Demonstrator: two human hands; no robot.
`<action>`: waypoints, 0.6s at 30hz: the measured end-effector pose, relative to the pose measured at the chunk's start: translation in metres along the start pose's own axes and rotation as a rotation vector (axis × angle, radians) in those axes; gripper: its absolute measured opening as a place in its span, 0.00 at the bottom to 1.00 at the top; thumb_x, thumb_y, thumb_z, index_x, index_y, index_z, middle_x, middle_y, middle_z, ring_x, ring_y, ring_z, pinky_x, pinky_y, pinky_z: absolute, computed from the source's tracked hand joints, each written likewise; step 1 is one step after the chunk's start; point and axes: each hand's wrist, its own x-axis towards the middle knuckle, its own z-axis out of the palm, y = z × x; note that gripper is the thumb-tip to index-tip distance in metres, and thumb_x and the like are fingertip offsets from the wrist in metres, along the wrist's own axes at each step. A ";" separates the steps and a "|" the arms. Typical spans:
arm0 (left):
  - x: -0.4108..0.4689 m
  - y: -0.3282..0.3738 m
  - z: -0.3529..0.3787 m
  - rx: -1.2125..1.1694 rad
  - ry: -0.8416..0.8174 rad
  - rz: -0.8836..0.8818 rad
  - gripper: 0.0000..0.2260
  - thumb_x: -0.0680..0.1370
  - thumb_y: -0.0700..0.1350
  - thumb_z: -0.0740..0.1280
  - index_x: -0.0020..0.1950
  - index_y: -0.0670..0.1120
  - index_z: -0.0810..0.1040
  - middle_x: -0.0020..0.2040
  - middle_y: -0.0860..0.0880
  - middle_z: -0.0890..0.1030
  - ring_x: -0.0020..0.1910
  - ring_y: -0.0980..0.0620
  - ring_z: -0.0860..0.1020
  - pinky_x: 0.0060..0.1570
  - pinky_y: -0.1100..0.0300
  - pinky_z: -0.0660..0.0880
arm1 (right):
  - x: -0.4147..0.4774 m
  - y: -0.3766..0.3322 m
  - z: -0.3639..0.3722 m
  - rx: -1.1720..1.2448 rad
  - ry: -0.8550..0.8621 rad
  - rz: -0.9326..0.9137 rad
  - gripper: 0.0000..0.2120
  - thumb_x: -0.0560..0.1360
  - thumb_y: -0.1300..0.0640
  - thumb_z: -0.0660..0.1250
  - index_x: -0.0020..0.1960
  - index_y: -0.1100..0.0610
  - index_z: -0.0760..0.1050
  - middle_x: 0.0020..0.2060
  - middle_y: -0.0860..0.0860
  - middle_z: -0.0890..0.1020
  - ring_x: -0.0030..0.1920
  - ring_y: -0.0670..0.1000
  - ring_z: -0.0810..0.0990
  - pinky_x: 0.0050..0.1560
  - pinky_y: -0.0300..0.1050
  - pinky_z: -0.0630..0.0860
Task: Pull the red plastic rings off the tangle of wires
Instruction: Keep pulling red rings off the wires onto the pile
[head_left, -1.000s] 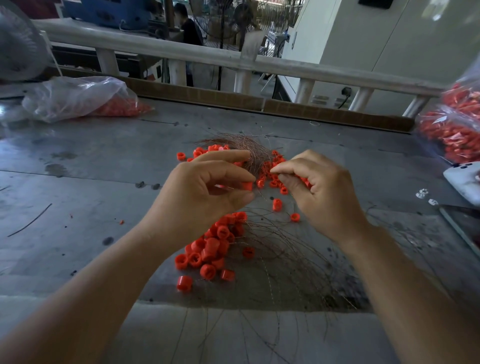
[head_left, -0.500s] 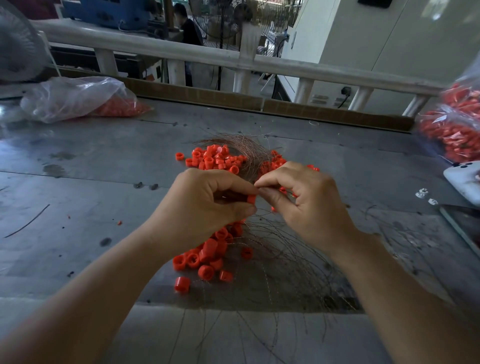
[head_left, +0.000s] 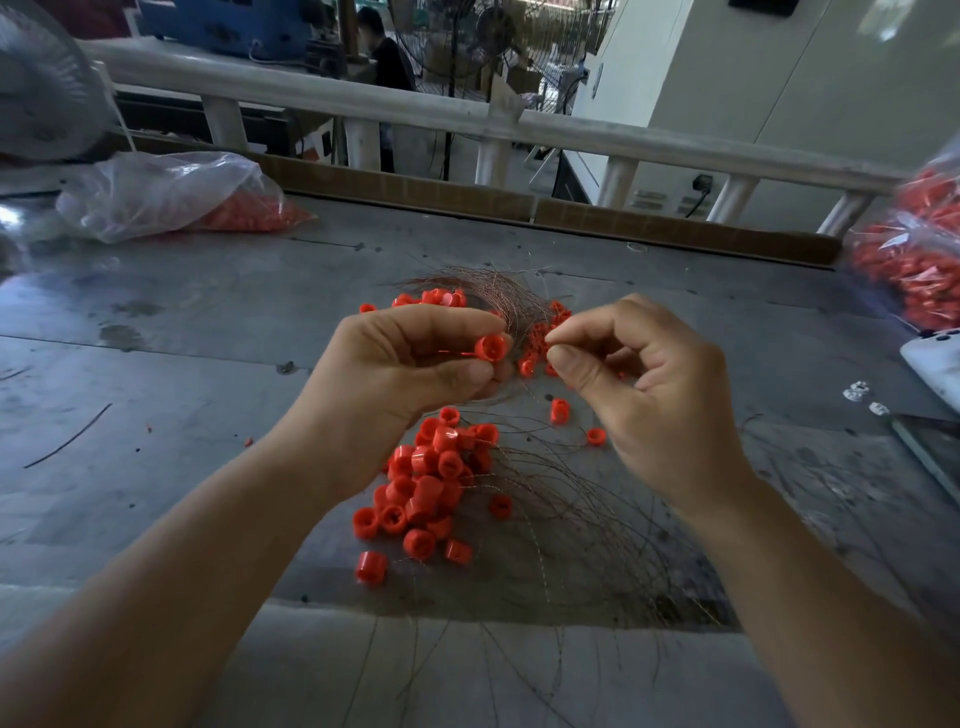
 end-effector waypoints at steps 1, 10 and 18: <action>0.000 0.000 0.000 -0.006 0.001 -0.002 0.12 0.60 0.36 0.69 0.40 0.46 0.84 0.39 0.47 0.84 0.39 0.52 0.83 0.39 0.66 0.78 | -0.001 -0.001 0.001 -0.004 -0.008 -0.004 0.06 0.70 0.61 0.68 0.42 0.50 0.75 0.36 0.46 0.78 0.38 0.44 0.76 0.39 0.27 0.69; -0.001 -0.001 0.002 -0.002 -0.029 -0.012 0.12 0.59 0.38 0.70 0.40 0.47 0.85 0.39 0.47 0.84 0.39 0.52 0.83 0.39 0.65 0.77 | -0.001 -0.004 0.002 0.004 -0.044 -0.018 0.06 0.69 0.61 0.69 0.40 0.51 0.75 0.36 0.45 0.77 0.39 0.44 0.75 0.39 0.27 0.69; -0.003 -0.001 0.001 0.037 -0.097 0.004 0.08 0.66 0.38 0.71 0.43 0.47 0.83 0.39 0.47 0.84 0.40 0.52 0.83 0.38 0.65 0.77 | -0.001 -0.005 0.001 0.007 -0.114 0.010 0.06 0.69 0.60 0.68 0.39 0.49 0.74 0.36 0.44 0.77 0.38 0.43 0.76 0.38 0.31 0.70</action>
